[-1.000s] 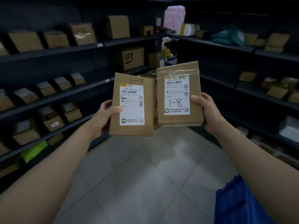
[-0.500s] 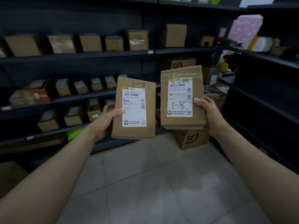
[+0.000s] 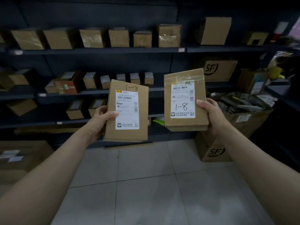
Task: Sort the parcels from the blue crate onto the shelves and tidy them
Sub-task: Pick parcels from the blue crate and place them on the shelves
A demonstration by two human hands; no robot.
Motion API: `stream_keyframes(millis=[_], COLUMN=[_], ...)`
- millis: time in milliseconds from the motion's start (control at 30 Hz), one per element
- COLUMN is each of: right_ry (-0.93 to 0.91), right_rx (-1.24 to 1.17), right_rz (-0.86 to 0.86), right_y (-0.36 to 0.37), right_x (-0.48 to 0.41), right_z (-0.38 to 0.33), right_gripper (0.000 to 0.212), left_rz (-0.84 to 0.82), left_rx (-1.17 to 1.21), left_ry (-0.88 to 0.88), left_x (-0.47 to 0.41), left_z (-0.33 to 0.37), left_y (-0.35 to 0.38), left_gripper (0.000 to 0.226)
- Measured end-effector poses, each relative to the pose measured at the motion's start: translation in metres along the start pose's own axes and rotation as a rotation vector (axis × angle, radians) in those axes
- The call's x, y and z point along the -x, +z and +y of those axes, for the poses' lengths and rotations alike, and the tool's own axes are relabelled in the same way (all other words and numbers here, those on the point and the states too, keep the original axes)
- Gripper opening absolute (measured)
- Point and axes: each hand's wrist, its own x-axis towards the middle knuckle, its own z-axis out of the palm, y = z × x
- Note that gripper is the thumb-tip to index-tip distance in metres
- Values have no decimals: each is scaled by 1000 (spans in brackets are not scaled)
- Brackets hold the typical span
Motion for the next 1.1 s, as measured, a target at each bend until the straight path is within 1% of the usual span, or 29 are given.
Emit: stream_keyframes(millis=[67,133,200,267,333,433,533,633,700,833,900,967,1100], right_ry=[6,21,27,26,33,42,86,102,116,135,130,130,160], right_rx=[26,54,74,86,93,96,106,117,127,159,172,170,183], right_rz=[5,7,17,23,28,28,27,14,-8,-80,-101,-112,-172], right_y=[3,7,11,14,17,19,20,20,19,16,14,12,11], right_x=[-20,-41,-63,-85,-104,-133,-158,-184,-205,-245,-267,-287,-319], right_z=[2,3,3,3,5,13,20,26,28,21,16,11,13], right_gripper=[77,85,87,84,84,75,78,70,69,67,69,65,59], left_rz=[32,53,81,104,102,74,47,48,54,113,154,197,219], left_rx=[15,36,61,78,87,81,65,74,77,90,100,115,156], left_ry=[-16,-26,-39,-51,-74,-87,-106,-127,-134,-148,-138,-132,-160], left_x=[-16,-35,-58,-80,-100,-124,-145,-162,-174,-193,-202,-211,-226], left_z=[-2,-3,-1,1,2,3,2,3,4,2,4,4,-5], left_y=[-9,-17,-21,-20,-17,-7,2,10,16,32,42,51,64], left_gripper=[80,78,69,56,53,55,72,87,94,91,85,80,76])
